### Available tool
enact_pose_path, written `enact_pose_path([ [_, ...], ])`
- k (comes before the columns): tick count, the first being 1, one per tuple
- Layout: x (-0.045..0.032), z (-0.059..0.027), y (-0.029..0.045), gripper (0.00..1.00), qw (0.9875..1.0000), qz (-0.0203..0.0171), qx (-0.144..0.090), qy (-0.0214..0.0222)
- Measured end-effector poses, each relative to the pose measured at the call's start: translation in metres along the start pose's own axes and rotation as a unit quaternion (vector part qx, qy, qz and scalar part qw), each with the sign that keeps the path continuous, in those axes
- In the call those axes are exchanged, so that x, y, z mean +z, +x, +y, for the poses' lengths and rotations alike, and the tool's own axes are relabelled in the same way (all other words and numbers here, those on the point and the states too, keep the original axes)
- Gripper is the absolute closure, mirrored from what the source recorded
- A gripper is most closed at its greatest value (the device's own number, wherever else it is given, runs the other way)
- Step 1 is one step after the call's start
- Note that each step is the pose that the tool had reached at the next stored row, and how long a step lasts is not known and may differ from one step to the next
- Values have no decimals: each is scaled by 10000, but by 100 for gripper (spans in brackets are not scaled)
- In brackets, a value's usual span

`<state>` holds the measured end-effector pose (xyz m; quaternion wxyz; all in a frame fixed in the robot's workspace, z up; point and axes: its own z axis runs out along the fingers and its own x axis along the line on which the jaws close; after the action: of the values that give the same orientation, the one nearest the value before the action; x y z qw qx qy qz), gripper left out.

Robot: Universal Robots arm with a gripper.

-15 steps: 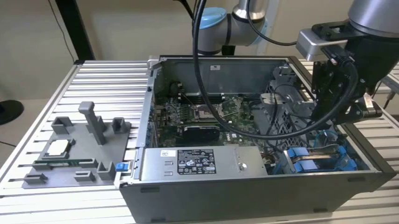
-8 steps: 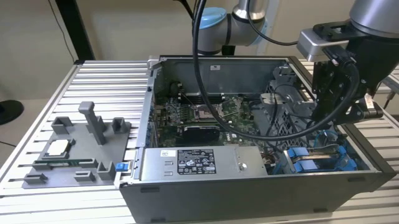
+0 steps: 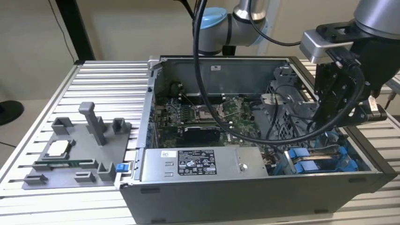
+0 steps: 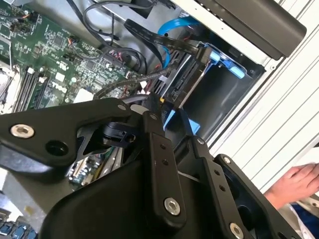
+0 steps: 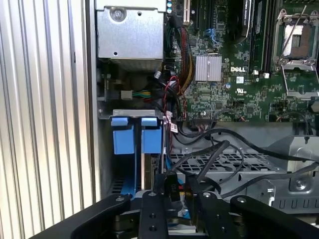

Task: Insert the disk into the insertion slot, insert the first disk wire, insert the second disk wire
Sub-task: 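Insert the first disk wire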

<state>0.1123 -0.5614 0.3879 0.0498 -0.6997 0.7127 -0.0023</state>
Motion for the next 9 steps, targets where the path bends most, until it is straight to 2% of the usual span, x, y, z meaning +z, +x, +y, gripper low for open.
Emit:
enact_pose_path([
  [5, -3, 0, 19, 0, 10000, -100, 8, -1],
  [7, -3, 0, 26, 0, 9999, -129, 10, -2],
  [9, -3, 0, 39, 0, 9998, -193, 14, -3],
])
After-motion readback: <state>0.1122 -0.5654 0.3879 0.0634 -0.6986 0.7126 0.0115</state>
